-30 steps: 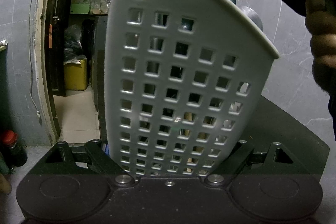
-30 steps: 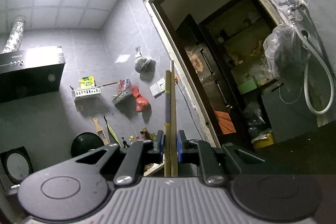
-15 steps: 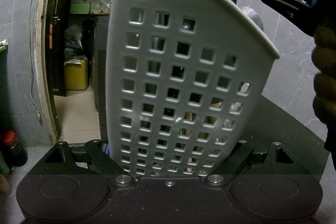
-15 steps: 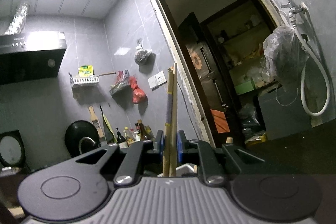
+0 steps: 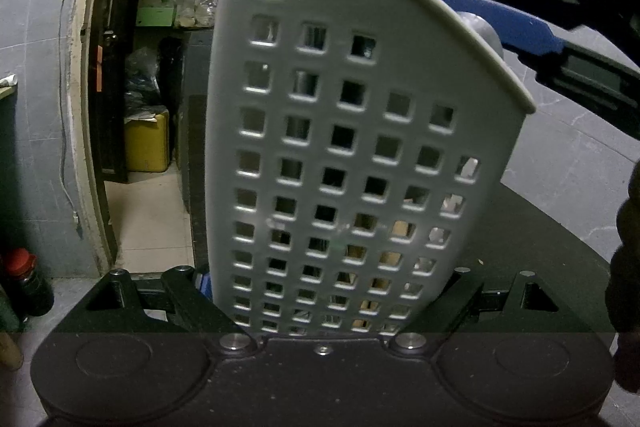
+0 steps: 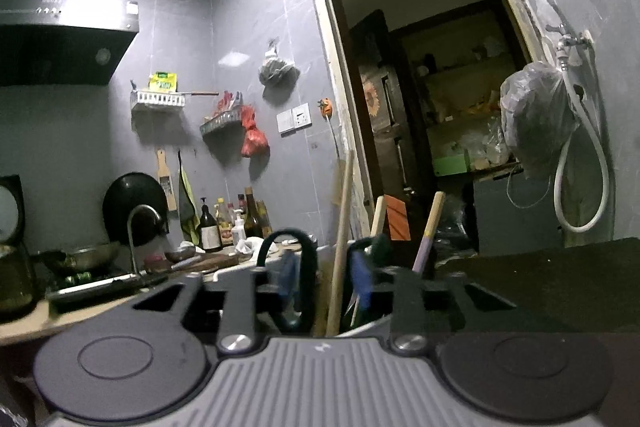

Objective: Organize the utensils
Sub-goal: 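Lower the chopsticks into the basket and open the right tool, then set the white basket down on the table with the left tool while the right tool withdraws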

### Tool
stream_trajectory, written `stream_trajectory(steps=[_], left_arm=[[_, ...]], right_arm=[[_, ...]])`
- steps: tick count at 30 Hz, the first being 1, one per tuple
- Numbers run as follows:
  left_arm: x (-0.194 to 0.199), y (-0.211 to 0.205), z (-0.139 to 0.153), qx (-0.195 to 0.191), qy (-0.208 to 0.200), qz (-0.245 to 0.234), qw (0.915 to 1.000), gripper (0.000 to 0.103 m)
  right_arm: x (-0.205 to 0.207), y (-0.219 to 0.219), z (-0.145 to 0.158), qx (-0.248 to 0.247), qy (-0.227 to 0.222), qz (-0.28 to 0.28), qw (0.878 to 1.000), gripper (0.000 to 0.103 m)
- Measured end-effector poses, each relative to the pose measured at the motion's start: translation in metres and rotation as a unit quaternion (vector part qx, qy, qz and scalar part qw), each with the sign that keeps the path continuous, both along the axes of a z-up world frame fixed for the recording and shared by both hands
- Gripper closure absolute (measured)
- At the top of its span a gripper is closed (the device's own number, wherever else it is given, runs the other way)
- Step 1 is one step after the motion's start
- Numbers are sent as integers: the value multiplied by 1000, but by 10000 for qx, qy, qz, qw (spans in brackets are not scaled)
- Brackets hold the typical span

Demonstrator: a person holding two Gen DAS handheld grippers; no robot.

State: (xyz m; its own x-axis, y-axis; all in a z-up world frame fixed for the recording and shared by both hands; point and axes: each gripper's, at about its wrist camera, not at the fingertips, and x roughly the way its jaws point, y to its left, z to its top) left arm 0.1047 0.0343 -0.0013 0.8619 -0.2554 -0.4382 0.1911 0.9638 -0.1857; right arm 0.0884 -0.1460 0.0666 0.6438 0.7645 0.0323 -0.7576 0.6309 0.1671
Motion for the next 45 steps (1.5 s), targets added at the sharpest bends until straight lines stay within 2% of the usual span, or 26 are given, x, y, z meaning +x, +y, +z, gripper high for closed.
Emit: stream_trajectory(steps=[8,15,19,21,23,28,31,34,40,45], left_arm=[[-1,-3,0,25,2,20,10000,14],[-2,-2,0,11,0,25,10000,14],[-3,0,0,-34,-11,14,10000,7],[-4,1,0,-44,-37,22,10000,5],[-5,1,0,-11,-53,23,10000,5],[-9,-1,1,38,-110,43,9999,5],[-11,-3,0,51,-160,96,9998,1],[-20,-4,0,58,-299,229,9993,1],[-38,-9,1,99,-306,284,9991,1],[-61,-10,3,275,-315,244,9988,1]], right_arm=[[-20,-3,-9,123,-205,-219,9995,45],[-26,-13,-12,374,-132,-423,9983,36],[-32,-20,-14,522,-125,-502,9973,30],[-36,-23,-14,572,-126,-545,9968,25],[-39,-27,-14,615,-138,-590,9963,12],[-53,-37,-12,689,-273,-762,9943,1],[-60,-45,-11,774,-276,-850,9930,0],[-66,-52,-12,852,-231,-958,9915,0],[-80,-69,-21,1048,-82,-1187,9874,0],[-92,-78,-27,953,84,-1299,9869,0]])
